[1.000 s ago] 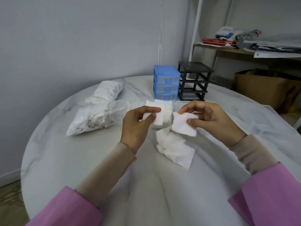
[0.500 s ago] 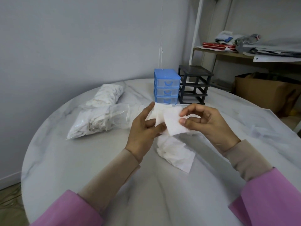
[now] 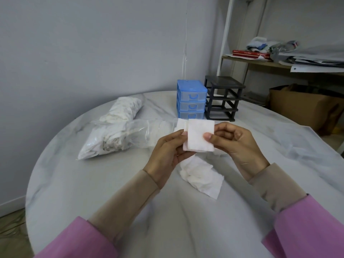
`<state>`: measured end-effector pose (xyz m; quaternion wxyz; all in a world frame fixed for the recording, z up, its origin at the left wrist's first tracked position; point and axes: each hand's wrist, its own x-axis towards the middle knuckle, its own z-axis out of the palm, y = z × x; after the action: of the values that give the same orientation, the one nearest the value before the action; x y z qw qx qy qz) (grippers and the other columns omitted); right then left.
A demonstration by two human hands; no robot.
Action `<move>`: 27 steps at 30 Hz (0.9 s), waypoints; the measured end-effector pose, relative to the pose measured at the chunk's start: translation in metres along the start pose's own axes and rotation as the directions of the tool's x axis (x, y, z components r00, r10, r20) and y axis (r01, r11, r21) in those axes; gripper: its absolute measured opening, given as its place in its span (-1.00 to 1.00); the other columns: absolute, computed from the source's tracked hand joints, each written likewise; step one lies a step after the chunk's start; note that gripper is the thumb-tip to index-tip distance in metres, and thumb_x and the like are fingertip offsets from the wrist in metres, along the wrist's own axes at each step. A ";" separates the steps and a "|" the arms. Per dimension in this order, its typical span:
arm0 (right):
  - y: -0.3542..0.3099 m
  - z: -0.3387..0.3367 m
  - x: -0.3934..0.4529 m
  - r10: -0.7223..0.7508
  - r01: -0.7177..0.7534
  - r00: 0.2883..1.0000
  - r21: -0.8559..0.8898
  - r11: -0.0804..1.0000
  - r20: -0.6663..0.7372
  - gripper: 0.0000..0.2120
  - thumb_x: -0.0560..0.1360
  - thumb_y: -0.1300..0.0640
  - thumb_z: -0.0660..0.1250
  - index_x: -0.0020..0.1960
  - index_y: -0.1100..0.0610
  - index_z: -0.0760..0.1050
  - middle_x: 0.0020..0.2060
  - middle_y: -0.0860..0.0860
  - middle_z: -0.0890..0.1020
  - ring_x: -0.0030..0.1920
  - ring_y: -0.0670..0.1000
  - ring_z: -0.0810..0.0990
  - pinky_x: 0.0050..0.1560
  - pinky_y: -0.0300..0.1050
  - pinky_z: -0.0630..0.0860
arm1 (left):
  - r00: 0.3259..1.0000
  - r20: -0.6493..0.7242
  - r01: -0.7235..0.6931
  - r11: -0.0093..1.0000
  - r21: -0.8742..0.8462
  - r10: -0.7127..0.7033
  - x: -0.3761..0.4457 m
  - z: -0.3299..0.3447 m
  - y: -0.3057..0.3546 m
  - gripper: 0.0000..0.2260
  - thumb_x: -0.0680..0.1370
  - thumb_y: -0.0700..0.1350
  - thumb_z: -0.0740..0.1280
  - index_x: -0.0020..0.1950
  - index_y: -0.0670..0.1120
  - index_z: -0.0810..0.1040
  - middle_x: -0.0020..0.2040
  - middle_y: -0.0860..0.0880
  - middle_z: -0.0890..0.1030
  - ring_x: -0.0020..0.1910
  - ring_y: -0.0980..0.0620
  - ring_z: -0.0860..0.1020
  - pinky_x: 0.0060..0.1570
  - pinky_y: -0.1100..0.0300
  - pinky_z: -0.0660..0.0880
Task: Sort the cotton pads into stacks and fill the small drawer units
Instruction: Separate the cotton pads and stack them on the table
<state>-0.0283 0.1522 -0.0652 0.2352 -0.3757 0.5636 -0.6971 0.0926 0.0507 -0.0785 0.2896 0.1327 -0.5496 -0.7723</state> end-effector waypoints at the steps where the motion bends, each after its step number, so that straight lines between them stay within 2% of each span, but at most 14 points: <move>1: 0.000 0.001 0.000 -0.011 0.011 1.000 -0.005 1.000 0.004 -0.84 0.24 0.22 0.45 -0.21 0.18 0.53 -0.33 0.01 0.63 -0.30 -0.11 0.60 -0.27 -0.35 0.51 | 1.000 0.002 0.008 1.000 -0.011 -0.008 0.000 0.000 0.000 -0.79 0.59 -0.23 0.15 -0.01 -0.11 0.59 -0.16 -0.02 0.69 -0.15 0.10 0.64 -0.10 0.28 0.59; 5: 0.001 0.002 0.000 -0.044 0.044 0.999 -0.030 0.999 0.004 -0.81 0.20 0.19 0.45 -0.23 0.20 0.52 -0.31 0.07 0.60 -0.28 -0.07 0.58 -0.22 -0.35 0.52 | 1.000 0.006 0.018 1.000 -0.020 -0.018 -0.001 0.000 0.001 -0.77 0.60 -0.23 0.12 0.02 -0.12 0.58 -0.12 -0.04 0.68 -0.14 0.09 0.64 -0.10 0.28 0.59; 8: 0.003 0.003 -0.001 -0.050 0.050 0.999 -0.034 0.998 -0.002 -0.85 0.22 0.23 0.46 -0.27 0.18 0.50 -0.36 0.03 0.60 -0.31 -0.09 0.57 -0.24 -0.36 0.51 | 1.000 0.010 0.020 1.000 -0.018 -0.020 -0.001 0.001 0.001 -0.76 0.60 -0.23 0.11 0.04 -0.13 0.57 -0.11 -0.04 0.68 -0.13 0.09 0.64 -0.09 0.28 0.58; 12: 0.004 0.004 -0.001 -0.036 0.036 0.999 -0.038 0.999 -0.015 -0.85 0.25 0.24 0.46 -0.27 0.19 0.49 -0.33 0.09 0.59 -0.29 -0.04 0.56 -0.24 -0.34 0.52 | 0.999 0.031 0.022 0.999 -0.025 -0.021 -0.001 0.001 0.002 -0.76 0.60 -0.24 0.11 0.04 -0.12 0.57 -0.11 -0.04 0.68 -0.14 0.10 0.65 -0.11 0.29 0.58; 17: 0.006 0.005 -0.001 -0.043 0.041 0.998 -0.050 0.998 -0.039 -0.85 0.29 0.28 0.46 -0.31 0.18 0.48 -0.41 0.00 0.57 -0.35 -0.11 0.55 -0.28 -0.36 0.50 | 0.999 0.047 0.022 1.000 -0.009 -0.021 -0.001 0.001 0.001 -0.77 0.60 -0.18 0.12 0.04 -0.11 0.57 -0.12 -0.04 0.69 -0.14 0.09 0.65 -0.06 0.27 0.57; 20: 0.008 0.006 -0.001 -0.045 0.042 0.998 -0.063 0.997 -0.053 -0.82 0.25 0.22 0.48 -0.33 0.15 0.47 -0.45 -0.07 0.56 -0.38 -0.12 0.53 -0.31 -0.35 0.49 | 0.998 0.061 -0.002 1.000 0.011 0.001 -0.002 0.002 0.001 -0.79 0.51 -0.09 0.25 0.04 -0.13 0.59 -0.10 -0.05 0.69 -0.10 0.08 0.65 -0.06 0.28 0.58; 22: 0.009 0.007 -0.002 -0.042 0.037 0.997 -0.086 0.996 -0.062 -0.80 0.18 0.13 0.48 -0.33 0.14 0.47 -0.44 -0.06 0.55 -0.36 -0.10 0.54 -0.31 -0.33 0.50 | 0.997 0.061 -0.047 0.997 0.064 0.043 -0.003 0.001 0.000 -0.79 0.45 -0.13 0.31 0.04 -0.14 0.60 -0.08 -0.05 0.69 -0.07 0.07 0.64 -0.04 0.27 0.57; 24: 0.010 0.007 -0.001 -0.048 0.041 0.997 -0.111 0.993 -0.065 -0.78 0.15 0.09 0.48 -0.32 0.12 0.48 -0.43 -0.06 0.55 -0.34 -0.09 0.53 -0.28 -0.33 0.50 | 0.997 0.042 -0.068 0.993 0.096 0.064 -0.003 -0.001 -0.002 -0.82 0.49 -0.20 0.29 0.07 -0.16 0.59 -0.06 -0.06 0.68 -0.05 0.06 0.64 0.00 0.26 0.57; 27: 0.011 0.003 0.002 -0.065 0.057 0.996 -0.127 0.990 -0.062 -0.82 0.25 0.22 0.51 -0.30 0.12 0.50 -0.40 -0.08 0.56 -0.34 -0.12 0.51 -0.25 -0.37 0.48 | 0.994 -0.029 -0.102 0.991 0.087 0.105 0.000 -0.004 0.000 -0.82 0.52 -0.27 0.27 0.10 -0.18 0.55 -0.11 -0.07 0.68 -0.12 0.07 0.64 -0.06 0.24 0.59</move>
<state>-0.0280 0.1465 -0.0749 0.1710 -0.3837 0.6019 -0.6791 0.0946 0.0474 -0.0797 0.3322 0.1291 -0.5834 -0.7298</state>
